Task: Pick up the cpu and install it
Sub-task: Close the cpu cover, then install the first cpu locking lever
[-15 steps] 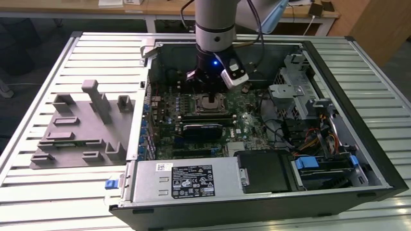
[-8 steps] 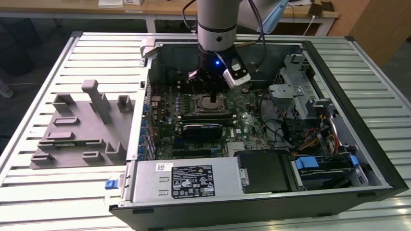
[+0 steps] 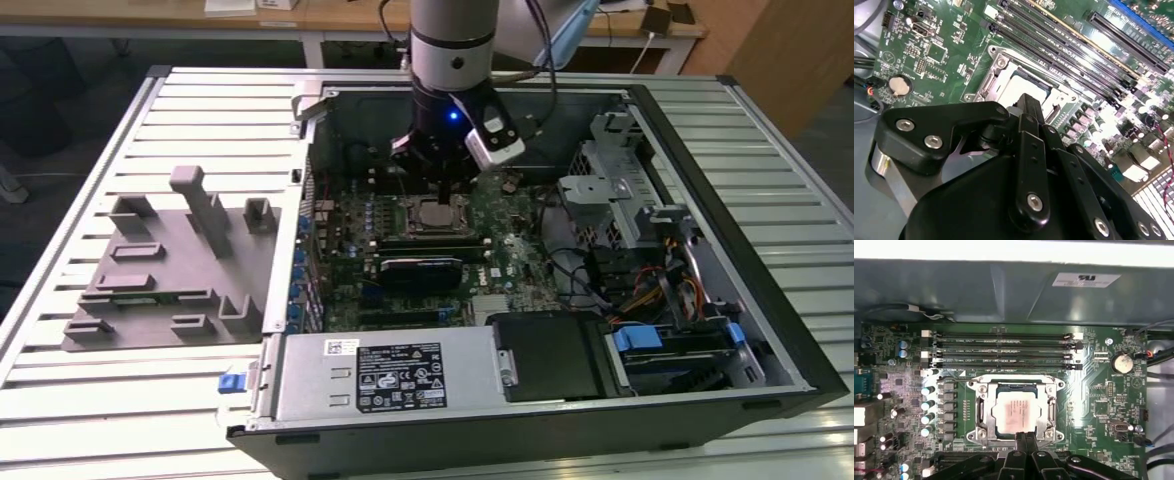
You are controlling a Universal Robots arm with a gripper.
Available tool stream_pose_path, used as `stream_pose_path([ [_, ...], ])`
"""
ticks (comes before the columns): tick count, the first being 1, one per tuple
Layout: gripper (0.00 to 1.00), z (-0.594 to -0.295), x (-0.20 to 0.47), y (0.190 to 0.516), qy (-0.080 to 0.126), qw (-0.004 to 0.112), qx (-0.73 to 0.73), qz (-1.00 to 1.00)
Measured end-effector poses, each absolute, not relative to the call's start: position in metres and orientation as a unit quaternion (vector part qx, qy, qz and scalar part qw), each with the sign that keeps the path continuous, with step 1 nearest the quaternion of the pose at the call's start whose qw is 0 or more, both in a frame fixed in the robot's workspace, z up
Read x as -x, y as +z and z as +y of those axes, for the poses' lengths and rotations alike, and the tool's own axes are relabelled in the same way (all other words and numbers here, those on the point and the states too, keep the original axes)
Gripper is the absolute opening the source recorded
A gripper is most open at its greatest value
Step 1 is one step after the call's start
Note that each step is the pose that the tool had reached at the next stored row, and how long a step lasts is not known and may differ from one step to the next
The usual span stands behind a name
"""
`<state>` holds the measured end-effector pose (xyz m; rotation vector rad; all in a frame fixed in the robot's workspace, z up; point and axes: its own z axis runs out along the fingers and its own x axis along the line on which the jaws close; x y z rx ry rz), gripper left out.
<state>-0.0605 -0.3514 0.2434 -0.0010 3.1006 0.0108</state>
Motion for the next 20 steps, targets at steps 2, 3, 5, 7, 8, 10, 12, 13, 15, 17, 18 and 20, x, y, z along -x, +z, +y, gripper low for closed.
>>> stream_pose_path([
  [2,0.11,-0.3514,0.0605,0.2462,0.003,0.020,0.000,1.000],
  [3,0.11,-0.3514,0.0605,0.2471,0.003,0.020,0.000,1.000],
  [5,0.11,-0.3513,0.0604,0.2473,0.004,0.021,0.000,1.000],
  [7,0.11,-0.3514,0.0605,0.2473,0.004,0.021,0.000,1.000],
  [8,0.11,-0.3513,0.0605,0.2474,0.004,0.021,0.000,1.000],
  [10,0.11,-0.3514,0.0605,0.2474,0.004,0.021,0.000,1.000],
  [12,0.11,-0.3514,0.0605,0.2474,0.004,0.021,0.000,1.000],
  [13,0.11,-0.3514,0.0605,0.2474,0.004,0.020,0.000,1.000],
  [15,0.11,-0.3514,0.0605,0.2474,0.004,0.021,0.000,1.000],
  [17,0.11,-0.3514,0.0605,0.2474,0.004,0.020,0.000,1.000],
  [18,0.11,-0.3514,0.0607,0.2474,0.004,0.020,0.000,1.000],
  [20,0.11,-0.3514,0.0631,0.2474,0.004,0.020,0.000,1.000],
])
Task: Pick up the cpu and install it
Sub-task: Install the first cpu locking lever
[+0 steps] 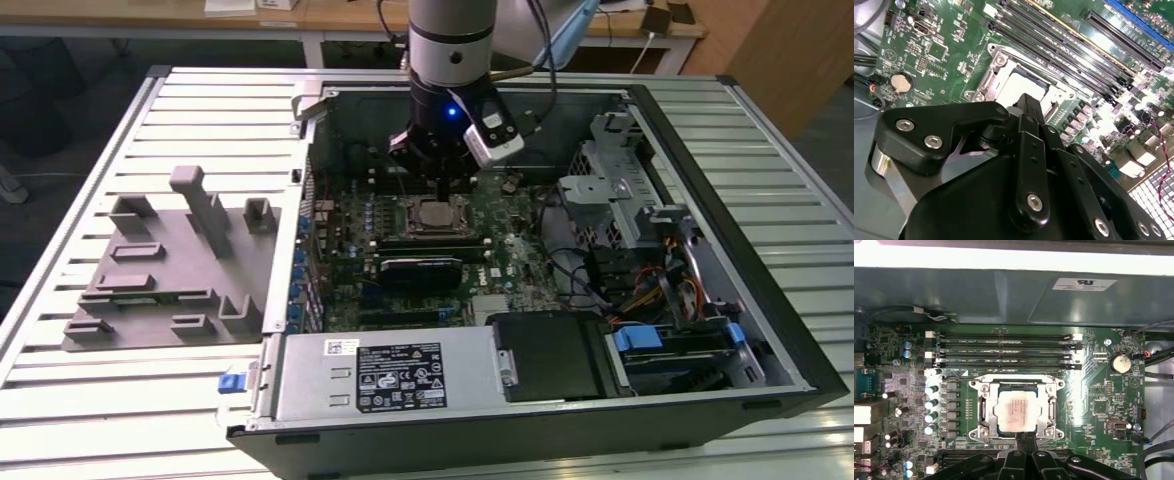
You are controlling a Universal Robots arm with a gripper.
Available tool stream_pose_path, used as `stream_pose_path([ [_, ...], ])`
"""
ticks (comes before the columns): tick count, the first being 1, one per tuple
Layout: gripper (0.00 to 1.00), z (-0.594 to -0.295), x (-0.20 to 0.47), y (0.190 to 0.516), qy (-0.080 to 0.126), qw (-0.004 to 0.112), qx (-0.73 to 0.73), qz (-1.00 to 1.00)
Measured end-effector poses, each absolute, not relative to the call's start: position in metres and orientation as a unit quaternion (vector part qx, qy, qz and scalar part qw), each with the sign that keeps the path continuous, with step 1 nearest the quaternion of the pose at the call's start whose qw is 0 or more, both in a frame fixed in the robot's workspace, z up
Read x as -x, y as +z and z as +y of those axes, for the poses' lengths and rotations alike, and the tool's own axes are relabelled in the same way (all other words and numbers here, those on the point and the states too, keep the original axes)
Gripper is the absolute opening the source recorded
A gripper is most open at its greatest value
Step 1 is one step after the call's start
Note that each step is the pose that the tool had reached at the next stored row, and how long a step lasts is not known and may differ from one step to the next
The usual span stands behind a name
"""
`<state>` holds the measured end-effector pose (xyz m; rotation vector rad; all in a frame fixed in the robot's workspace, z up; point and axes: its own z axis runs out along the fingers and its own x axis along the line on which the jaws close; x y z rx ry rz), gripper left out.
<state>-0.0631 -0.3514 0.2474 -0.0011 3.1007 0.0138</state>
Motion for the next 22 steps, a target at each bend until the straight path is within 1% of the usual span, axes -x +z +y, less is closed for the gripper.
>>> stream_pose_path([
  [22,0.11,-0.351,0.116,0.247,0.009,0.022,0.000,1.000],
])
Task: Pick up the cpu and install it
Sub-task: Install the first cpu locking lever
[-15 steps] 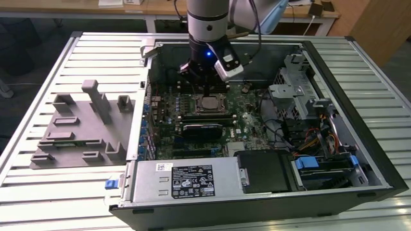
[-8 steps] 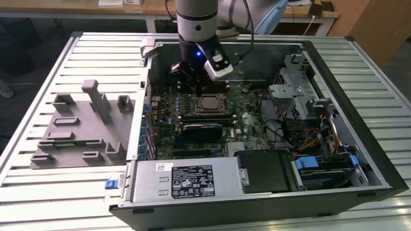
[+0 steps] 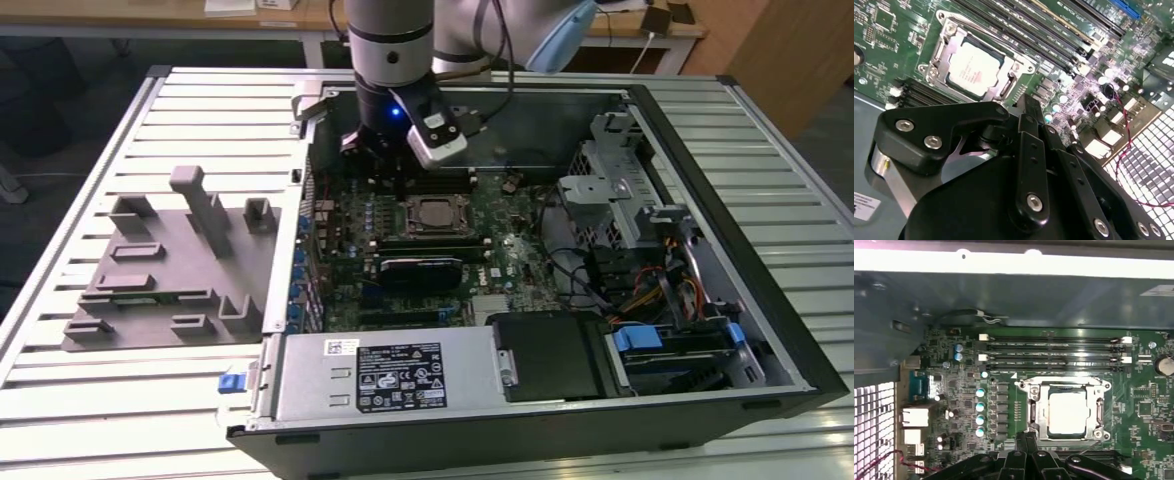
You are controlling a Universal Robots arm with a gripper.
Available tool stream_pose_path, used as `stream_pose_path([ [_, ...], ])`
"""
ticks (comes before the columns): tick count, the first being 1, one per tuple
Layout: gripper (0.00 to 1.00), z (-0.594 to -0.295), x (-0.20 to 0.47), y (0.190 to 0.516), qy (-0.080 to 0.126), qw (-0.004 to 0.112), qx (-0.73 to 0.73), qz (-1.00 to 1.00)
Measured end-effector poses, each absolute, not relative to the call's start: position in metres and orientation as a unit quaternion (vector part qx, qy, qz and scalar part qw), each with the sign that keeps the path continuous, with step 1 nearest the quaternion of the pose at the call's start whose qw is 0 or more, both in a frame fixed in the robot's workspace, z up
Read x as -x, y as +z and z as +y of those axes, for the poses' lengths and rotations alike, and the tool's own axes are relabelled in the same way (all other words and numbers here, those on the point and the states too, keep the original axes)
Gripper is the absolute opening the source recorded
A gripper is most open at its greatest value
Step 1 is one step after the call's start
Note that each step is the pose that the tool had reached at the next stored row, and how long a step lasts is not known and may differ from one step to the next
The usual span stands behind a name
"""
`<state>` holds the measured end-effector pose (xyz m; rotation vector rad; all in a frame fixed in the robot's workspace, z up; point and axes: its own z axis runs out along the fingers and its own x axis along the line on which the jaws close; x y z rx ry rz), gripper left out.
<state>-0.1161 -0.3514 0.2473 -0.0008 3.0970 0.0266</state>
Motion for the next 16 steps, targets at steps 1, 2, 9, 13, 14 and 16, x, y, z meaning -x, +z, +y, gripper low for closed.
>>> stream_pose_path([
  [1,0.11,-0.351,0.117,0.247,0.010,0.022,0.000,1.000],
  [2,0.11,-0.351,0.118,0.247,0.013,0.022,0.000,1.000],
  [9,0.11,-0.351,0.125,0.247,0.058,0.022,-0.001,0.998],
  [13,0.11,-0.351,0.131,0.247,0.076,0.022,-0.001,0.997],
  [14,0.11,-0.351,0.132,0.247,0.081,0.022,-0.001,0.996],
  [16,0.11,-0.351,0.134,0.247,0.092,0.022,-0.001,0.996],
])
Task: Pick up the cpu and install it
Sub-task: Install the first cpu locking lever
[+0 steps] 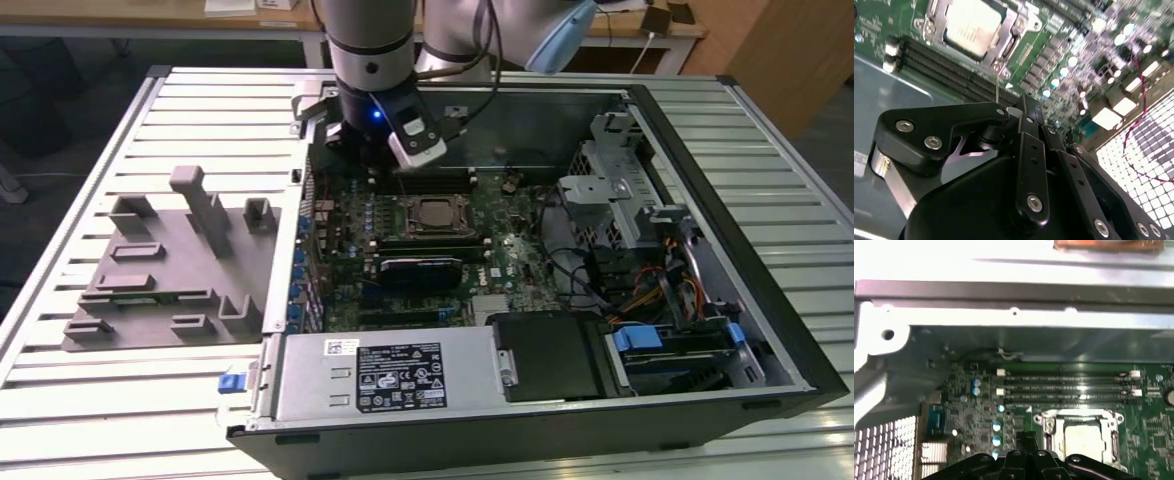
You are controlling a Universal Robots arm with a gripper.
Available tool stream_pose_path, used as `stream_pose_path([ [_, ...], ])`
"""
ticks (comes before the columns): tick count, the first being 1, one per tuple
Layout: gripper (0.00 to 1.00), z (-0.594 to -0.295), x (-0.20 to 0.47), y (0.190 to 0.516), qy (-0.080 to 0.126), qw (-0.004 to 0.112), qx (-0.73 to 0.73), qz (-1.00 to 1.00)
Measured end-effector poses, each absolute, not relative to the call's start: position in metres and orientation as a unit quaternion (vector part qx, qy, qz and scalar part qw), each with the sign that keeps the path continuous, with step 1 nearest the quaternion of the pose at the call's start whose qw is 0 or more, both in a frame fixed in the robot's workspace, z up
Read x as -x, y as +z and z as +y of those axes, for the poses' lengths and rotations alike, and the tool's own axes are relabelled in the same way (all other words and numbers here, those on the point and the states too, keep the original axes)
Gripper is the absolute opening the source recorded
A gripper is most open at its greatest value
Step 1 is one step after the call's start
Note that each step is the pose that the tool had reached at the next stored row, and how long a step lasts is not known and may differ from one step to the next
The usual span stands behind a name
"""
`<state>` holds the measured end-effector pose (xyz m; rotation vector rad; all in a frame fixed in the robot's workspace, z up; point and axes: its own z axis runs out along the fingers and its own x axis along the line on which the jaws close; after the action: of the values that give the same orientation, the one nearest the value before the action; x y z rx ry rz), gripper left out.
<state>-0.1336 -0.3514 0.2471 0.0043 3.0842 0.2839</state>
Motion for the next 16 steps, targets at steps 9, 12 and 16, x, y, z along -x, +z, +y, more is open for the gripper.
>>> stream_pose_path([
  [9,0.11,-0.3519,0.1362,0.2471,0.147,0.022,-0.002,0.989],
  [12,0.11,-0.3519,0.1362,0.2471,0.147,0.022,-0.002,0.989],
  [16,0.11,-0.3519,0.1335,0.2471,0.147,0.022,-0.002,0.989],
])
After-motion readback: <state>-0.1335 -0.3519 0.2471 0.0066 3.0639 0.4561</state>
